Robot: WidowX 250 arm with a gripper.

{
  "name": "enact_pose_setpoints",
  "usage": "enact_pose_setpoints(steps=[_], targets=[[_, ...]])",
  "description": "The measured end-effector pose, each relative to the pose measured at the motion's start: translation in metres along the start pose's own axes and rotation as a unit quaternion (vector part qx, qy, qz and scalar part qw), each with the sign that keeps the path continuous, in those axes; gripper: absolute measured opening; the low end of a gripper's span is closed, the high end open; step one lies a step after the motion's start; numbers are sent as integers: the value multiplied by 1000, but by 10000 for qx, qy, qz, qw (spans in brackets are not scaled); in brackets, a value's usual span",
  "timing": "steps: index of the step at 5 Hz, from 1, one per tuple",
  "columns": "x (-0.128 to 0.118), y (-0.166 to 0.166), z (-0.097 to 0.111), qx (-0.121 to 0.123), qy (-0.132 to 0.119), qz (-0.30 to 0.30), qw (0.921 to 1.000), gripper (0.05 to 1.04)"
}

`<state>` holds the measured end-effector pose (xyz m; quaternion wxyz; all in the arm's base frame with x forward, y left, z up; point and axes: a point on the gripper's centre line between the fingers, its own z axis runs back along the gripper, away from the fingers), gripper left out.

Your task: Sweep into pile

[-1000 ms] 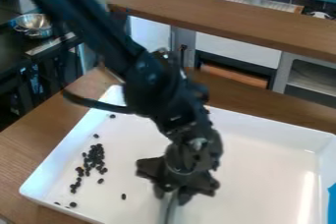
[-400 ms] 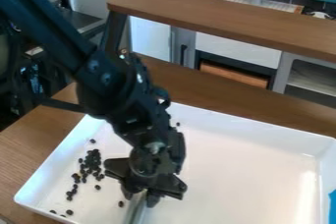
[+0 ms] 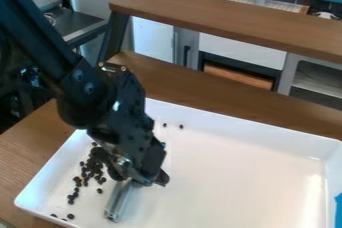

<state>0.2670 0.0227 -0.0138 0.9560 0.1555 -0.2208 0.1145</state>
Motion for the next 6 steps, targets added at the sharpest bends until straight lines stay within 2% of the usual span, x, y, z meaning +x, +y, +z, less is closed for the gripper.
enact_pose_setpoints(steps=[1, 2, 3, 4, 5, 6], targets=[[-3, 25, -4, 130, 106, -20, 9999, 386], [-10, 53, -2, 358, 208, -127, 9991, 386], [-7, 62, 14, 427, 151, -229, 9987, 386], [9, 40, 40, -49, 36, 89, 9999, 386], [44, -1, 61, -717, -41, 509, 9961, 386], [72, -51, 57, -1122, 119, 559, 9920, 386]])
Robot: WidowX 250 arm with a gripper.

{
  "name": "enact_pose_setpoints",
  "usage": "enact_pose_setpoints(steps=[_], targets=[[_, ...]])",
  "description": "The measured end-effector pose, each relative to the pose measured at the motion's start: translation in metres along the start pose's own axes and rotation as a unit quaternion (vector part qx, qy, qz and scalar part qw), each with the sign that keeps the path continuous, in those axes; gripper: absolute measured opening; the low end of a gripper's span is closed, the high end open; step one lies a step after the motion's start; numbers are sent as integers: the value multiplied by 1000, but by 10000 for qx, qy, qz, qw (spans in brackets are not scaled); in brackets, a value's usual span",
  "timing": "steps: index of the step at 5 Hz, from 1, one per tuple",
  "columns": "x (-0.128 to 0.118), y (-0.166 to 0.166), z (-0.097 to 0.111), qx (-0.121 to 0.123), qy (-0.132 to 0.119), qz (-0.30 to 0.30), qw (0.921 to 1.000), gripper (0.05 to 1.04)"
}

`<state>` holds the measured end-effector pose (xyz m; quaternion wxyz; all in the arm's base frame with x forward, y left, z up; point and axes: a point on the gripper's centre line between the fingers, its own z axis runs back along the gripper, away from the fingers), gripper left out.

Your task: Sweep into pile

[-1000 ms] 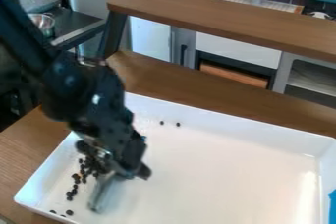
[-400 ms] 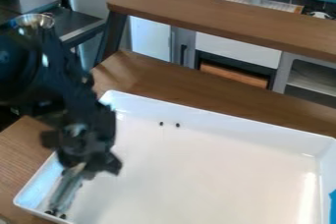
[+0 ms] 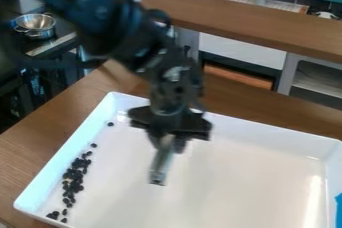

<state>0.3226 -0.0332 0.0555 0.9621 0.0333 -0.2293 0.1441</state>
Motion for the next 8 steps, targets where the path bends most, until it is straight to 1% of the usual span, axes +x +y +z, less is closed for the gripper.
enact_pose_setpoints(steps=[1, 2, 3, 4, 6, 7, 8], targets=[[10, -22, -28, -203, 230, -190, 9994, 386], [28, -12, -55, -202, 338, -6, 9992, 386], [38, 4, -66, -137, 219, 80, 9996, 386], [44, 12, -67, -145, 119, 116, 9998, 386], [38, 41, -76, 36, 18, 108, 9999, 386], [35, 54, -77, 102, 84, 140, 9998, 386], [31, 68, -76, 190, 186, 306, 9992, 386]])
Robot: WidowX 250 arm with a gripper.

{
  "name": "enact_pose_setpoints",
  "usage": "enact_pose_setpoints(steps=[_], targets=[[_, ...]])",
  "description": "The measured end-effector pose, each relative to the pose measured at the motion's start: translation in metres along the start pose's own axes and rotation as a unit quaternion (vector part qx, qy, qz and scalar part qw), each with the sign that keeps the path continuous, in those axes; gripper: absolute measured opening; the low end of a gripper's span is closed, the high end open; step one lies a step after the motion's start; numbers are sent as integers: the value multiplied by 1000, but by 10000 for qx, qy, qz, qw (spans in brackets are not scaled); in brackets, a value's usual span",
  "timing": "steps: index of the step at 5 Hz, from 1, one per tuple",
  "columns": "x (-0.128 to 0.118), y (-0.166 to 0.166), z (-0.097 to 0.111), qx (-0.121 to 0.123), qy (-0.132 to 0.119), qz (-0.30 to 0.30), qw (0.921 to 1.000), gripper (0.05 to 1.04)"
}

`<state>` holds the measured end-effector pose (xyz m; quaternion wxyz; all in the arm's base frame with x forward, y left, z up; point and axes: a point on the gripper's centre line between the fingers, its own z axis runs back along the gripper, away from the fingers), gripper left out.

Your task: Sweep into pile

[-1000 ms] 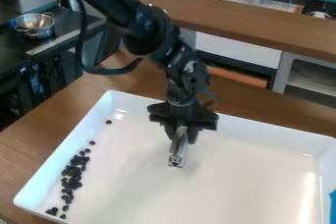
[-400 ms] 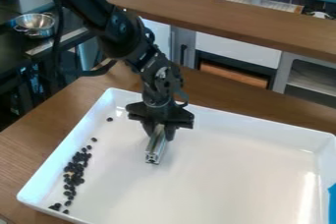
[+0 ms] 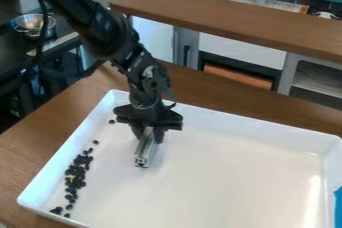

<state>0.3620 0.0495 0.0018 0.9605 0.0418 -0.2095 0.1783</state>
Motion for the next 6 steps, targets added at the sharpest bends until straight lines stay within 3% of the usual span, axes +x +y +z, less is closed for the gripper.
enact_pose_setpoints(steps=[1, 2, 3, 4, 5, 6], targets=[[0, 18, 7, 158, -39, 275, 9995, 386], [-11, 36, 10, 567, 89, 757, 9955, 386], [-23, 52, 18, 857, 2, 1142, 9898, 386], [-26, 44, 33, 593, -30, 1227, 9907, 386], [-20, 2, 52, -12, -86, 1116, 9937, 386], [-3, -35, 56, -371, -271, 816, 9956, 386]])
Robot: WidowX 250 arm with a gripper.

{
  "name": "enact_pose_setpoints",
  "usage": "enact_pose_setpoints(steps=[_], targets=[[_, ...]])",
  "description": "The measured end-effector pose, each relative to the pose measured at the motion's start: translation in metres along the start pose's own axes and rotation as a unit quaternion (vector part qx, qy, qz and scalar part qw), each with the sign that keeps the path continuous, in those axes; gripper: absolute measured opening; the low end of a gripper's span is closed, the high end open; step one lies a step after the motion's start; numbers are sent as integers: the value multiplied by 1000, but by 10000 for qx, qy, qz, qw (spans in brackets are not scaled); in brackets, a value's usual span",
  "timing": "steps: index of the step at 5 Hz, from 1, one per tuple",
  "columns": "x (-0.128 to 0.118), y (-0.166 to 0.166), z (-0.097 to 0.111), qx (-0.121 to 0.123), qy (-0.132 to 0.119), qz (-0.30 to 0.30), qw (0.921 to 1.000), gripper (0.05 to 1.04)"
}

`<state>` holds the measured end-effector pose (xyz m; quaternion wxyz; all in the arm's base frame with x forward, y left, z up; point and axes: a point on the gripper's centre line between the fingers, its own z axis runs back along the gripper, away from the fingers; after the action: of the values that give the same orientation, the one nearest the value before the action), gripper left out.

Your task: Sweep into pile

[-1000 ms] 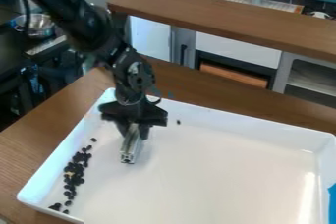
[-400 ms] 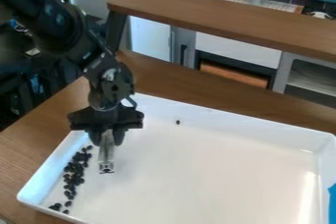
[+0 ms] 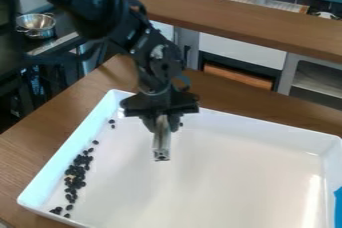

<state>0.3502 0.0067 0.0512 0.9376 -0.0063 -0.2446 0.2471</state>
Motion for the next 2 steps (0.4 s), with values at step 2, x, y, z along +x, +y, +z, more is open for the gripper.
enact_pose_setpoints(steps=[2], targets=[[-10, -29, -38, -43, 151, -653, 9977, 386]])
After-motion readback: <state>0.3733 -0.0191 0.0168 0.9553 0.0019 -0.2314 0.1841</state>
